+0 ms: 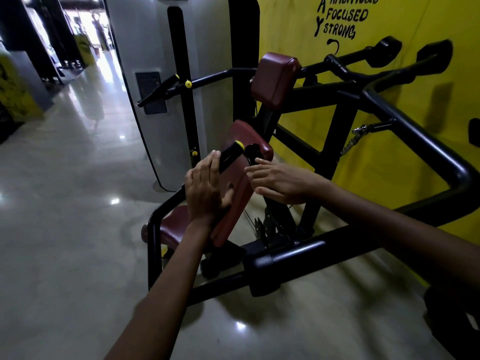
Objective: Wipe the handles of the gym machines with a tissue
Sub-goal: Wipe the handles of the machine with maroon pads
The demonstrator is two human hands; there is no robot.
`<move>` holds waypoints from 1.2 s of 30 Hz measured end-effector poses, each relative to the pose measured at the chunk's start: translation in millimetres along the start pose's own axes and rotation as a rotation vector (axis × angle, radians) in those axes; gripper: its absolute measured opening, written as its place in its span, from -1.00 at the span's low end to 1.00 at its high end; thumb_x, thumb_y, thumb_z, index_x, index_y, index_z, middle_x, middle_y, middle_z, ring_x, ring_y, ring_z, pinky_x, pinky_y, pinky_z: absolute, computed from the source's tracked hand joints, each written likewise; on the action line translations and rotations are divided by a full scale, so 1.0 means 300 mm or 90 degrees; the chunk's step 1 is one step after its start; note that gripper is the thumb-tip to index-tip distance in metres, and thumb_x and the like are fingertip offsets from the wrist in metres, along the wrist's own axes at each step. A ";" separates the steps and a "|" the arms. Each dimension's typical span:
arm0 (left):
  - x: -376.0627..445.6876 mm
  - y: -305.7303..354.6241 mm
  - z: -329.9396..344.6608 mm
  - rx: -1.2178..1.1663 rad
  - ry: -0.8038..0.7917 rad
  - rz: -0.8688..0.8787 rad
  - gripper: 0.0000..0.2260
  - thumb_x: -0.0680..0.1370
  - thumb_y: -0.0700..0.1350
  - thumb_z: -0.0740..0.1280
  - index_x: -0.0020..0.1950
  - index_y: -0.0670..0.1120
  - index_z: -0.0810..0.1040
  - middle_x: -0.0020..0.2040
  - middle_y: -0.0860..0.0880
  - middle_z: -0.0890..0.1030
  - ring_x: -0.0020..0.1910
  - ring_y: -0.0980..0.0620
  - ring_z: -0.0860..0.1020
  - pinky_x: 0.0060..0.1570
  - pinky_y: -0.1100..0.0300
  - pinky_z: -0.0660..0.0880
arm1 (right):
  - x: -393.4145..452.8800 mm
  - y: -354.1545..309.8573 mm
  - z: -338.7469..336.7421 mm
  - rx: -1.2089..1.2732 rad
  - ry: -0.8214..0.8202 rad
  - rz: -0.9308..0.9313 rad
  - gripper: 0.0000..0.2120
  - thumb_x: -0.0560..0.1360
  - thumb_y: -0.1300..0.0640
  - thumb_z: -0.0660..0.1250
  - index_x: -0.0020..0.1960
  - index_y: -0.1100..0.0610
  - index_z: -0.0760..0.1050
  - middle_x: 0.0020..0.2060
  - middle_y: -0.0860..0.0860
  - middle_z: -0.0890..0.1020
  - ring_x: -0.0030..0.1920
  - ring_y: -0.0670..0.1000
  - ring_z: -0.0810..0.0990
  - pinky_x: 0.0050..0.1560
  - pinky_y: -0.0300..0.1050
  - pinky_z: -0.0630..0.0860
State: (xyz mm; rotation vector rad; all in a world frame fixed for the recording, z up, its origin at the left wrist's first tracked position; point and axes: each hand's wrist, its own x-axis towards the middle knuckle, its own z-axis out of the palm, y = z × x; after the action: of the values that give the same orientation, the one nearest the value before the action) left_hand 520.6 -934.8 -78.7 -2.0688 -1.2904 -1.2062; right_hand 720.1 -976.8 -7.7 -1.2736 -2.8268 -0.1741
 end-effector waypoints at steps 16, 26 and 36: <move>0.001 -0.002 0.002 -0.022 0.006 0.001 -0.39 0.40 0.03 0.25 0.39 -0.18 0.28 0.27 -0.16 0.52 0.22 -0.06 0.37 0.20 0.07 0.25 | -0.088 -0.049 0.035 0.152 0.076 0.098 -0.41 0.58 -0.20 -0.12 0.42 0.11 0.31 0.46 0.00 0.25 0.48 -0.18 -0.07 0.43 -0.37 -0.13; 0.000 -0.004 0.000 -0.024 0.011 0.006 -0.40 0.40 0.03 0.24 0.39 -0.18 0.29 0.27 -0.18 0.51 0.22 -0.07 0.36 0.19 0.06 0.24 | -0.091 -0.103 0.045 0.151 0.057 0.175 -0.28 0.50 -0.34 -0.04 0.51 0.08 0.13 0.52 -0.10 0.02 0.46 -0.22 -0.27 0.42 -0.19 -0.12; -0.001 -0.005 -0.005 -0.033 -0.008 -0.002 -0.40 0.40 0.05 0.22 0.40 -0.17 0.28 0.28 -0.17 0.50 0.23 -0.07 0.37 0.20 0.02 0.31 | -0.094 -0.120 0.031 0.175 0.060 0.190 -0.35 0.53 -0.24 -0.03 0.49 0.11 0.16 0.51 -0.05 0.09 0.47 -0.21 -0.20 0.44 -0.25 -0.13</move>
State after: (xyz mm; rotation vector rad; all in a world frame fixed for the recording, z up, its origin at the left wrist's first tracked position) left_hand 518.6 -935.2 -78.3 -2.1143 -1.2818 -1.2422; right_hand 712.0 -1020.5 -22.4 -1.5470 -2.4388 0.1551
